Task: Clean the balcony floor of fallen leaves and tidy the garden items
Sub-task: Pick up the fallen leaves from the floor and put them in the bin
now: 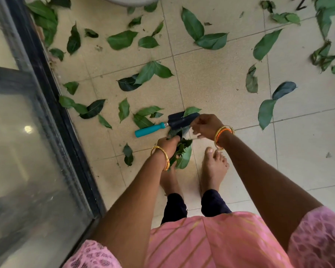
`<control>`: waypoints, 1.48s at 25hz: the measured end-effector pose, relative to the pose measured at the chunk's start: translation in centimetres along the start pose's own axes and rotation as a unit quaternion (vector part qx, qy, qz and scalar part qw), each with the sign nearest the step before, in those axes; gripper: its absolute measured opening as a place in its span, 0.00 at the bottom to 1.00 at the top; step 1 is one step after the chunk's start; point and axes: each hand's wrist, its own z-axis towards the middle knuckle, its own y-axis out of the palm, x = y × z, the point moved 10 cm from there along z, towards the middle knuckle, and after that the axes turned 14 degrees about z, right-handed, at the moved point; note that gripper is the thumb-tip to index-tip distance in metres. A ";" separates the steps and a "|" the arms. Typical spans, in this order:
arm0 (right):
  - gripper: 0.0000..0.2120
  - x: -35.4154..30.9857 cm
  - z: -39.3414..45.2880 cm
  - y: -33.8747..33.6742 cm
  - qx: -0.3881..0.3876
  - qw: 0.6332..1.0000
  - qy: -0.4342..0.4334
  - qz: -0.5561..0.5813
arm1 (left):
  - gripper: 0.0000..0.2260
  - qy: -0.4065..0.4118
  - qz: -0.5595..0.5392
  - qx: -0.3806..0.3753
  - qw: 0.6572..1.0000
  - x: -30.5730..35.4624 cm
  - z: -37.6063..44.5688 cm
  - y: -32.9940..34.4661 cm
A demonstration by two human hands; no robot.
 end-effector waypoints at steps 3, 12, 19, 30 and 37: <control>0.12 -1.9 3.1 -0.1 0.086 0.969 -0.104 -0.207 | 0.11 -0.010 -0.040 0.025 0.999 -1.6 0.6 -1.7; 0.10 -2.2 6.8 2.0 0.113 0.887 -0.237 -0.379 | 0.18 -0.038 -0.077 0.021 0.996 -3.9 2.6 -3.7; 0.07 -0.3 -0.3 6.5 0.038 0.814 -0.383 -0.436 | 0.11 -0.062 -0.071 0.043 0.995 -4.8 1.7 -4.6; 0.14 2.0 2.3 12.3 -0.093 0.732 -0.373 -0.562 | 0.12 -0.059 -0.069 0.063 0.994 -7.8 5.0 -5.9; 0.18 1.5 3.2 13.0 -0.069 0.716 -0.349 -0.600 | 0.12 -0.055 -0.071 0.072 0.993 -8.0 3.7 -5.9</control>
